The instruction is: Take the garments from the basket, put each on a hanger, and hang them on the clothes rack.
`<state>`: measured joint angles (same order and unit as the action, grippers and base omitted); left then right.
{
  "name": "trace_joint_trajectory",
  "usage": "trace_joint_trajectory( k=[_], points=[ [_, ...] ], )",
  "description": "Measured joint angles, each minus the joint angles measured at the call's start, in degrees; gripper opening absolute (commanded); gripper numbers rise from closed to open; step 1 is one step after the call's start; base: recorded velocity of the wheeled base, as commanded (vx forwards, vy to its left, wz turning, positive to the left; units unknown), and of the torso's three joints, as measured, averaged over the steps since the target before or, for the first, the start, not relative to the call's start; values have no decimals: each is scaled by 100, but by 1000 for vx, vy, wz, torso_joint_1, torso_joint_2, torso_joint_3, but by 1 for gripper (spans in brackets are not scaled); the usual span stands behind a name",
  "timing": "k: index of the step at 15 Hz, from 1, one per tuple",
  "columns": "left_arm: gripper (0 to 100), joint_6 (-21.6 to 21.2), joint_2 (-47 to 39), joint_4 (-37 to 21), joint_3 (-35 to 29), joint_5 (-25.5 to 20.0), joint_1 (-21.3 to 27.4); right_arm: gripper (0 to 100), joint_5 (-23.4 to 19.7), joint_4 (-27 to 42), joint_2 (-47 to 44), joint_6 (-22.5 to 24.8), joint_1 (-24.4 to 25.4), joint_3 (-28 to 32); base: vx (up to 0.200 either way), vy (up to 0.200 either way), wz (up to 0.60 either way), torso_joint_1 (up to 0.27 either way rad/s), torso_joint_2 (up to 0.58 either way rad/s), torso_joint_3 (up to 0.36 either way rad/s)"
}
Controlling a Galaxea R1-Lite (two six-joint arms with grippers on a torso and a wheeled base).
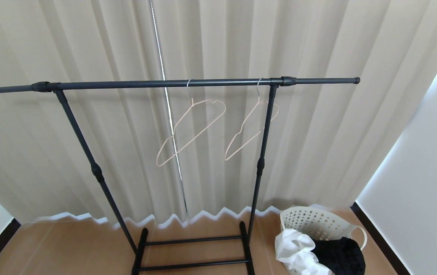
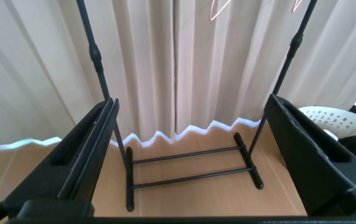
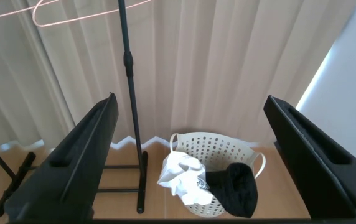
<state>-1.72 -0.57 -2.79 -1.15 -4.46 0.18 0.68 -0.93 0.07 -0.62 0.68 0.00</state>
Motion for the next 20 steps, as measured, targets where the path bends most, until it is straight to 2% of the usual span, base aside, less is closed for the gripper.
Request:
trace_joint_trajectory(
  k=[9, 20],
  points=[
    [100, 5, 0, 0, 2, -2, 0, 100, 0, -2, 0, 0, 0, 0, 0, 0, 0, -157, 381, 221],
    [100, 6, 0, -2, 0, -2, 0, 100, 2, -2, 0, 2, 0, 0, 0, 0, 0, -197, 534, 331]
  ],
)
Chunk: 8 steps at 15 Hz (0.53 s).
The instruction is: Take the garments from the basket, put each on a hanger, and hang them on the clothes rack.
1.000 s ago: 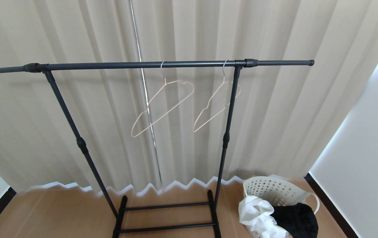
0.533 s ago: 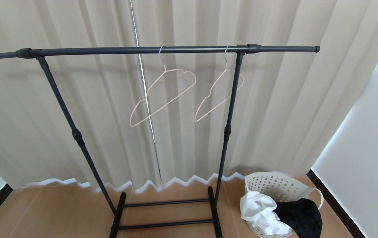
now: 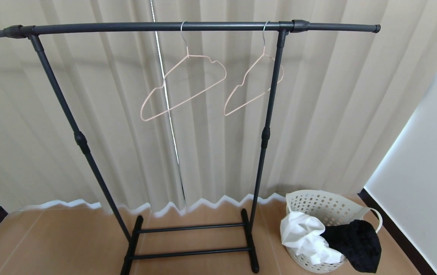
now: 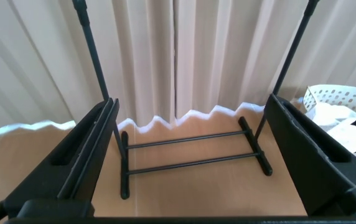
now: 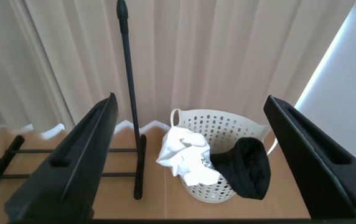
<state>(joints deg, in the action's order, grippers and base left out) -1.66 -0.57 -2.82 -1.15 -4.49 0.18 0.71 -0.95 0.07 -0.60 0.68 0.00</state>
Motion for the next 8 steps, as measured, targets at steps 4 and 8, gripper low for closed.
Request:
trace_joint_trajectory(
  k=[4, 8],
  points=[
    [100, 0, 0, -2, 0, 2, -2, 100, -2, 5, 0, 0, 0, 0, 0, 0, 0, -147, 494, 342],
    [100, -1, 0, -5, 0, 2, 0, 100, 0, 5, 0, -2, 0, 0, 0, 0, 0, -113, 469, 350]
  ],
)
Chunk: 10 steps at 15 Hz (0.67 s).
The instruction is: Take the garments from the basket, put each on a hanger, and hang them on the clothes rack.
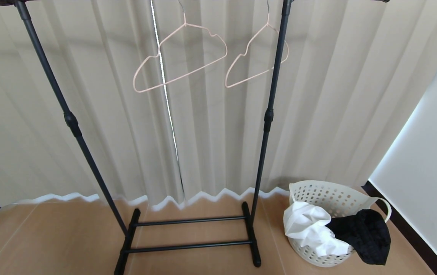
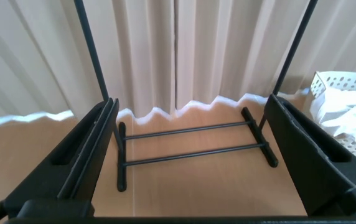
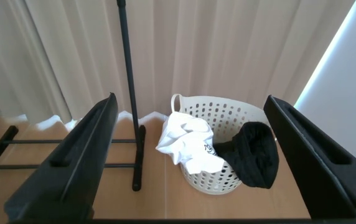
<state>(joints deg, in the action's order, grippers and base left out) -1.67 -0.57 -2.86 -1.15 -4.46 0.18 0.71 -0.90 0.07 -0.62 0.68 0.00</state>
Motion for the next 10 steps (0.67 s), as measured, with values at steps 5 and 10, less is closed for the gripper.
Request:
trace_joint_trajectory(
  k=[5, 10],
  points=[
    [100, 1, 0, -2, 0, 0, 0, 100, -2, -7, 0, 7, 0, 0, 0, 0, 0, -61, 437, 364],
    [100, 0, 0, 7, 0, -2, 0, 100, -2, -5, 0, 9, 0, 0, 0, 0, -240, -10, 93, 80]
  ],
)
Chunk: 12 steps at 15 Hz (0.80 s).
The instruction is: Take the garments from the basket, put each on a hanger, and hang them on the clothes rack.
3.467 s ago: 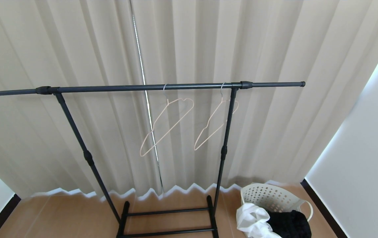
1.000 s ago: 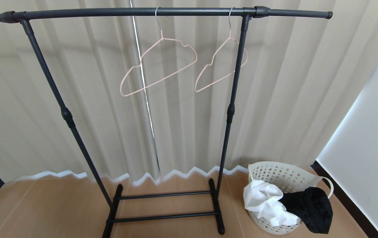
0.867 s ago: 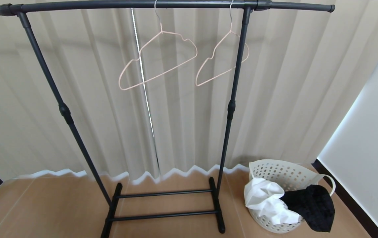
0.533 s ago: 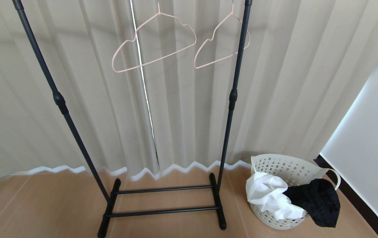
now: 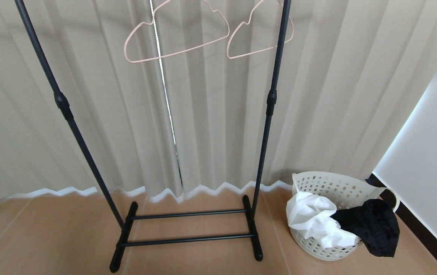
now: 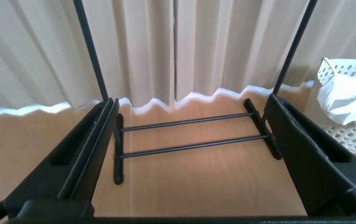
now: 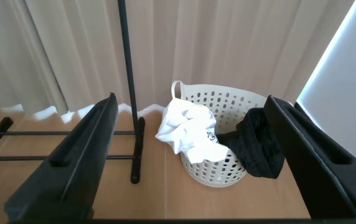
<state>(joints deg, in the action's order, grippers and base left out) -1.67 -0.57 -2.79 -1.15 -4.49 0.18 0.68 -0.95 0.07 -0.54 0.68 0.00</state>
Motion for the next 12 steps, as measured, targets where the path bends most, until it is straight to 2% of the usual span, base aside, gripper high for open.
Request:
trace_joint_trajectory(
  k=[7, 9, 12],
  points=[
    [100, 0, 0, -2, 0, 2, 0, 100, 0, 0, 0, -1, 0, 0, 0, 0, -600, 4, 5, 4],
    [100, 0, 0, -11, 0, 0, 0, 100, 0, -2, 0, 0, 0, 0, 0, 0, 0, 0, 0, 0],
    [100, 1, 0, -13, 0, 4, 4, 100, -2, -6, 0, 0, -2, 0, 200, -200, 0, -1, 1, 2]
  ],
)
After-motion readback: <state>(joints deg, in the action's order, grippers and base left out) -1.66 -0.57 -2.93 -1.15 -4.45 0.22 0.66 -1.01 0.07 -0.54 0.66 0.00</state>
